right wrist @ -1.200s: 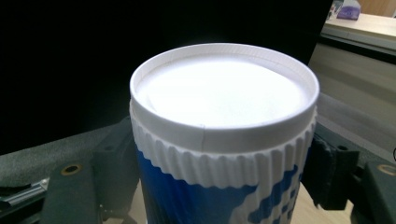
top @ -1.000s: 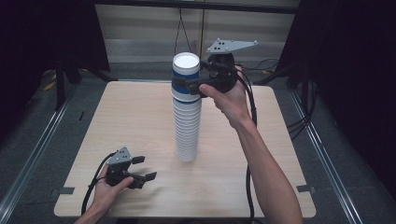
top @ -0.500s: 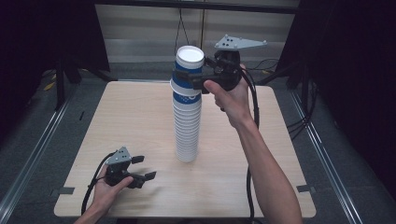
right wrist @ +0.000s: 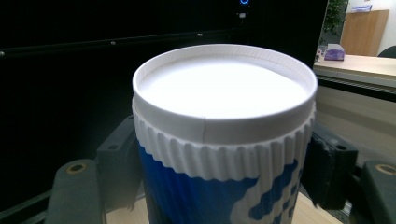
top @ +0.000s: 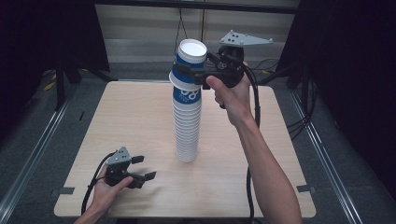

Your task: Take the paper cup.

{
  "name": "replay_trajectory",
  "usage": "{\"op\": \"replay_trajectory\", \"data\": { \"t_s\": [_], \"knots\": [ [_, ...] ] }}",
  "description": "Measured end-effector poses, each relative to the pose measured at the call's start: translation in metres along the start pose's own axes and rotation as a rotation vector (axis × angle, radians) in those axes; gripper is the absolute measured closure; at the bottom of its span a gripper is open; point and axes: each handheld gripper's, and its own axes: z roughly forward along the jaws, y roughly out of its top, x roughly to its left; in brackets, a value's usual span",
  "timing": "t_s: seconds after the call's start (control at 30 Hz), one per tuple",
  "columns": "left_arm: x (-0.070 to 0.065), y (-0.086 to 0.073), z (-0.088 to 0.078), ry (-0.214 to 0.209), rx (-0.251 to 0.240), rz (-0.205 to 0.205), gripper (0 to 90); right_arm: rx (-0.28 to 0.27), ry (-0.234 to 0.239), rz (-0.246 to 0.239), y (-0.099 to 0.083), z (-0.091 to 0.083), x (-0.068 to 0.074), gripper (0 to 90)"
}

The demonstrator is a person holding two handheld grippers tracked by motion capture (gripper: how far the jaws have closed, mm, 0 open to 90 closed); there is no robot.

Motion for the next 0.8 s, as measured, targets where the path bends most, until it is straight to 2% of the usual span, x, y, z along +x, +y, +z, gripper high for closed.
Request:
{"op": "replay_trajectory", "data": {
  "t_s": [0.1, 0.33, 0.8],
  "knots": [
    [0.000, 0.000, 0.000, 0.001, 0.001, 0.000, 16.2, -0.026, 0.006, 0.016, 0.002, -0.002, 0.000, 26.5],
    [0.000, 0.000, 0.000, -0.001, -0.001, 0.000, 16.2, -0.059, 0.006, 0.015, 0.008, -0.007, 0.001, 26.7],
    [0.000, 0.000, 0.000, -0.002, 0.000, -0.002, 16.2, -0.098, -0.010, 0.028, 0.012, -0.020, -0.003, 26.8]
  ]
}}
